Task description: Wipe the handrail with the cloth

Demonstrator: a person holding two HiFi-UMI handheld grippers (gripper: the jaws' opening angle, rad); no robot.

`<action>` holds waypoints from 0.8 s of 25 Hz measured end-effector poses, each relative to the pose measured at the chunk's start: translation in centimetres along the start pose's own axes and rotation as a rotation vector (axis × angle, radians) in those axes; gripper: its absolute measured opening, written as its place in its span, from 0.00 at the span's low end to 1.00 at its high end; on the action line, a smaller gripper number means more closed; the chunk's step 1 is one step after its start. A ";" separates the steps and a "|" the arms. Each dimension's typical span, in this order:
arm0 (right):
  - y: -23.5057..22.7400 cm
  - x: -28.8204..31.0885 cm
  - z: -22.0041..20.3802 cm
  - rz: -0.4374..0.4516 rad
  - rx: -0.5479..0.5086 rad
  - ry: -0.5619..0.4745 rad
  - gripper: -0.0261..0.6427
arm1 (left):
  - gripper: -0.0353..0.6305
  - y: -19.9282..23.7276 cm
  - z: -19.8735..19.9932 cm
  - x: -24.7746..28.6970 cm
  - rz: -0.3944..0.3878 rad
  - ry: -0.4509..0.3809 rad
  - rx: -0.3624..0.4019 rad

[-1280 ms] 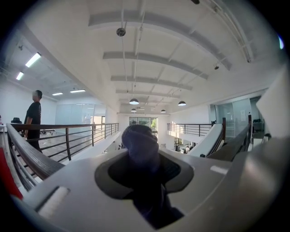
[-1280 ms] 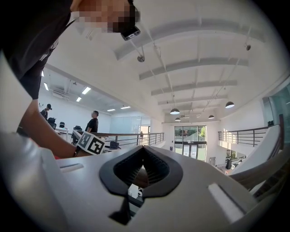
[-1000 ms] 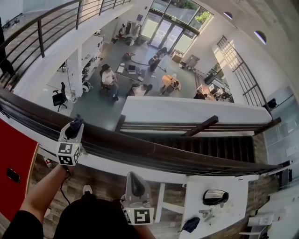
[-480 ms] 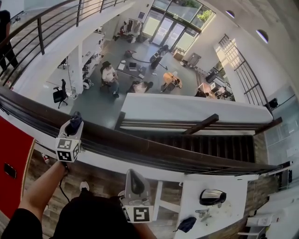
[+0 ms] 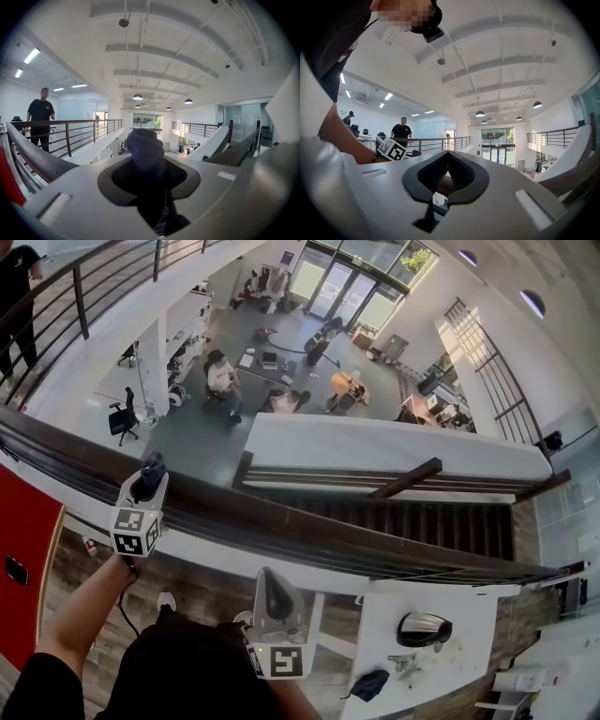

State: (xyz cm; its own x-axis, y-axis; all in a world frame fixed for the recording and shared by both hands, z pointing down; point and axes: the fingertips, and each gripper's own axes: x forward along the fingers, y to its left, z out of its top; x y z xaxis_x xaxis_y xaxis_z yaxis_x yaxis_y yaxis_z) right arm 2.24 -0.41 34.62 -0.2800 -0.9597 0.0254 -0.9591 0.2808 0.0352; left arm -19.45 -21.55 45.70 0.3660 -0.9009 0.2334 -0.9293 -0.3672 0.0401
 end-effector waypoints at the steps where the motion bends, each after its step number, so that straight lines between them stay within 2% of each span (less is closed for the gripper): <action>1: -0.2 -0.2 0.0 -0.003 -0.005 -0.007 0.04 | 0.23 -0.1 -0.1 0.0 0.006 0.000 0.002; 10: -3.4 -1.2 -0.2 -0.045 0.014 -0.019 0.04 | 0.23 -2.1 -0.2 0.2 0.013 0.003 0.026; 20: -5.7 -1.6 -0.6 -0.031 0.031 -0.013 0.04 | 0.23 -4.6 -0.1 0.4 0.013 0.008 0.040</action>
State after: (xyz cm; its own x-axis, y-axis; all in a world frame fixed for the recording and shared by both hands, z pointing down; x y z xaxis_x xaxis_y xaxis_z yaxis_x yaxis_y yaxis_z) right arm 8.15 -0.44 35.01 -0.2510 -0.9679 0.0117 -0.9680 0.2510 0.0052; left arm -15.08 -20.20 45.68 0.3529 -0.9041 0.2409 -0.9314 -0.3641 -0.0019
